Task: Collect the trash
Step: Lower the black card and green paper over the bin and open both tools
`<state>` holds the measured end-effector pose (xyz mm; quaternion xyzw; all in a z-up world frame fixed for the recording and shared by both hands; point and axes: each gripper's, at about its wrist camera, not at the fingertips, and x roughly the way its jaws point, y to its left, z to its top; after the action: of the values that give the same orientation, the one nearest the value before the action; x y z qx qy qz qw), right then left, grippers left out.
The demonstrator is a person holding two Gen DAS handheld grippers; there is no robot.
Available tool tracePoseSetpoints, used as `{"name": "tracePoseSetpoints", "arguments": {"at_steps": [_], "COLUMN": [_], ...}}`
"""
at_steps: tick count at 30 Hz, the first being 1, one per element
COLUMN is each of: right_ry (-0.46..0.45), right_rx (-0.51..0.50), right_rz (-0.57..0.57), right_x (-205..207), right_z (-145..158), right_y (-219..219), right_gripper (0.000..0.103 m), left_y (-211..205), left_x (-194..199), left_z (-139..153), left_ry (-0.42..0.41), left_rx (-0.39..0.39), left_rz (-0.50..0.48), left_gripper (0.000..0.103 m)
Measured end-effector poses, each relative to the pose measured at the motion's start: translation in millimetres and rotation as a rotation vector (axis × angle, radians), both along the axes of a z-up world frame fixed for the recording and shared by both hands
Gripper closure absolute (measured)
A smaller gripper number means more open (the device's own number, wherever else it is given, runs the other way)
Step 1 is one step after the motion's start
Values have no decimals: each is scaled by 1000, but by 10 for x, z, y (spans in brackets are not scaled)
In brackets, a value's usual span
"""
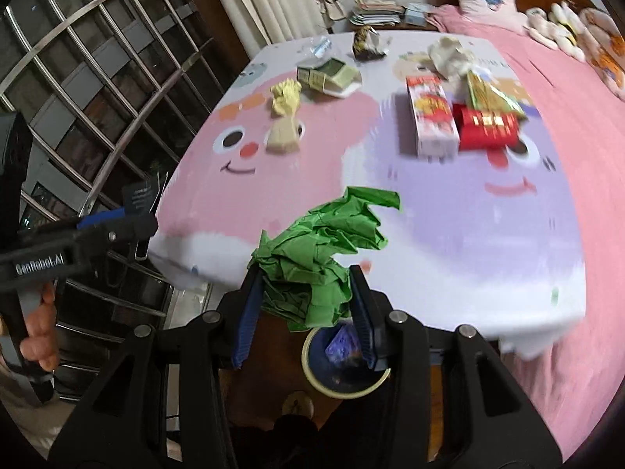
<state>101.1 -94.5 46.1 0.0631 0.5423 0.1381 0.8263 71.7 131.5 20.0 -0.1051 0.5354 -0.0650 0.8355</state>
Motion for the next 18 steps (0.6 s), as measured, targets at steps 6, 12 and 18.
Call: {"name": "tracePoseSetpoints", "arguments": {"at_steps": [6,12,18], "right_ry": [23,128,246], "right_rx": [-1,-2,1], "right_rz": [-70,-120,-183], "right_x": [-527,-818,-1023], "right_z": [-144,-559,-1189], "right_y": [141,206,149], "right_gripper": [63,63,63], "left_y": [-15,-141,-441], "left_x": [-328,-611,-797], "left_z": [-184,-552,-1138], "left_ry": [30,94,171], "left_rx": [-9,1,24], "left_rz": [-116,-194,-266], "left_gripper": [42,42,42]}}
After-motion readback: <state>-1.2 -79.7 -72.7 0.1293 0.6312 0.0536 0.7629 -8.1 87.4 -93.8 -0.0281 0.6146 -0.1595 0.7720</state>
